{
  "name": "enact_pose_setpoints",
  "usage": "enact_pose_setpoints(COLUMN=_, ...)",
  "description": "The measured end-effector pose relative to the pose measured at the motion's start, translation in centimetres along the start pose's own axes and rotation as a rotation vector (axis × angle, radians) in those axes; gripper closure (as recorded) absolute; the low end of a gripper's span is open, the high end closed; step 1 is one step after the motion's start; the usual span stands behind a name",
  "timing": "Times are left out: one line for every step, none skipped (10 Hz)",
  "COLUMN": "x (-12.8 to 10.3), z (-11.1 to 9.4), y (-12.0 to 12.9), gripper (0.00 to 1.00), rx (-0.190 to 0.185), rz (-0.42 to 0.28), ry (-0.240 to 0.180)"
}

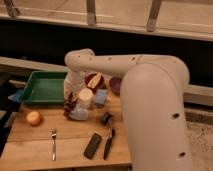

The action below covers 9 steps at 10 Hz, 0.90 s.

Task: Place grapes in purple bowl

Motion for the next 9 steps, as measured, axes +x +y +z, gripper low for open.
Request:
enact_pose_setpoints(x=-0.9, z=-2.2, y=-2.0, gripper=1.00, rx=0.010, rz=0.044, ry=-0.031)
enact_pose_setpoints(x=-1.5, z=-5.3, y=-3.5, gripper=1.00, rx=0.019, rz=0.089, ry=-0.073)
enact_pose_setpoints(x=-1.7, z=-7.0, y=-4.0, gripper=1.00, rx=0.016, rz=0.112, ry=-0.093)
enact_pose_setpoints(x=-1.8, z=-7.5, y=-4.3, gripper=1.00, rx=0.017, rz=0.121, ry=-0.100)
enact_pose_setpoints(x=-1.7, z=-7.4, y=-4.0, gripper=1.00, rx=0.016, rz=0.117, ry=-0.098)
enact_pose_setpoints(x=-1.7, z=-7.4, y=-4.0, gripper=1.00, rx=0.015, rz=0.116, ry=-0.097)
enact_pose_setpoints(x=-1.7, z=-7.5, y=-4.2, gripper=1.00, rx=0.016, rz=0.120, ry=-0.099)
enact_pose_setpoints(x=-1.8, z=-7.5, y=-4.2, gripper=1.00, rx=0.016, rz=0.120, ry=-0.099)
enact_pose_setpoints(x=-1.7, z=-7.4, y=-4.0, gripper=1.00, rx=0.013, rz=0.119, ry=-0.099)
